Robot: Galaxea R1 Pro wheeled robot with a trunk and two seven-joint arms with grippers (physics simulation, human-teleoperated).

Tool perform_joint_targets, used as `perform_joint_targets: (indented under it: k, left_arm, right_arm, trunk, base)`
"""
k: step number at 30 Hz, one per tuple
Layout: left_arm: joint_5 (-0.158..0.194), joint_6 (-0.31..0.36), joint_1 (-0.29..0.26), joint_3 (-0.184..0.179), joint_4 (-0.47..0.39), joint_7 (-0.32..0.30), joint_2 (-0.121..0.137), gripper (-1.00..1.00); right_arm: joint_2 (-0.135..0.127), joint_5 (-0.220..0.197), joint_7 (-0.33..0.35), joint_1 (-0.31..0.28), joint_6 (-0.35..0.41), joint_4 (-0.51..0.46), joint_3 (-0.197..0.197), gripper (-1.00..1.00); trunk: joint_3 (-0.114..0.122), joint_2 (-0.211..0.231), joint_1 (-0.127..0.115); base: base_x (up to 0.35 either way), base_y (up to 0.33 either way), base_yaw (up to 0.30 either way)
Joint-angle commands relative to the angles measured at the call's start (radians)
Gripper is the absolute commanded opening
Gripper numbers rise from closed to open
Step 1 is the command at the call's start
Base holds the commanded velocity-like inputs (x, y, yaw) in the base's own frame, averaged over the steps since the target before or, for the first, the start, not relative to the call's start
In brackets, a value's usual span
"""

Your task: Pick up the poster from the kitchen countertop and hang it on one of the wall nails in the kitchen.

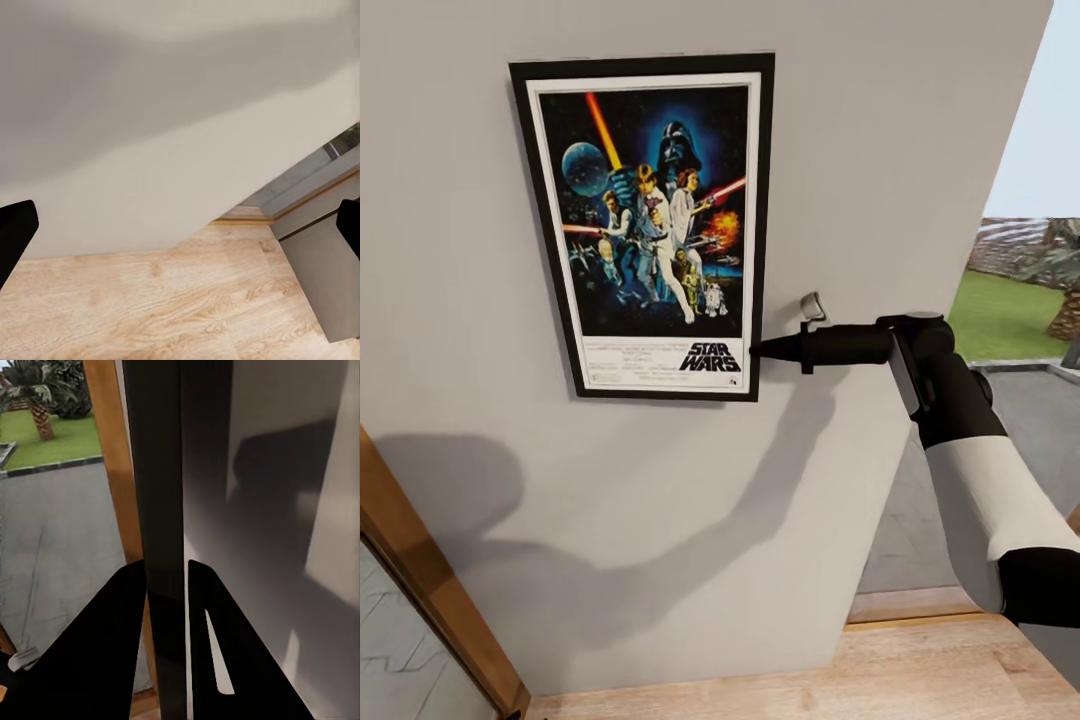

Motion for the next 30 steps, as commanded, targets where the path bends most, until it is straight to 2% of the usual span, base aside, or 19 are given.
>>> perform_joint_targets:
  k: [1,30]
  left_arm:
    - [0.005,-0.005,-0.001,-0.004,0.001,-0.002,0.000,1.00]
    - [0.005,-0.005,-0.001,-0.004,0.001,-0.002,0.000,1.00]
  right_arm:
    - [-0.001,-0.001,0.003,0.000,0.012,0.000,0.001,-1.00]
    - [-0.001,-0.006,0.005,0.005,0.012,0.002,-0.002,-1.00]
  trunk:
    - [-0.002,-0.002,0.001]
    - [-0.002,-0.002,0.001]
  base:
    - [0.000,0.000,0.000]
    - [0.003,0.002,0.000]
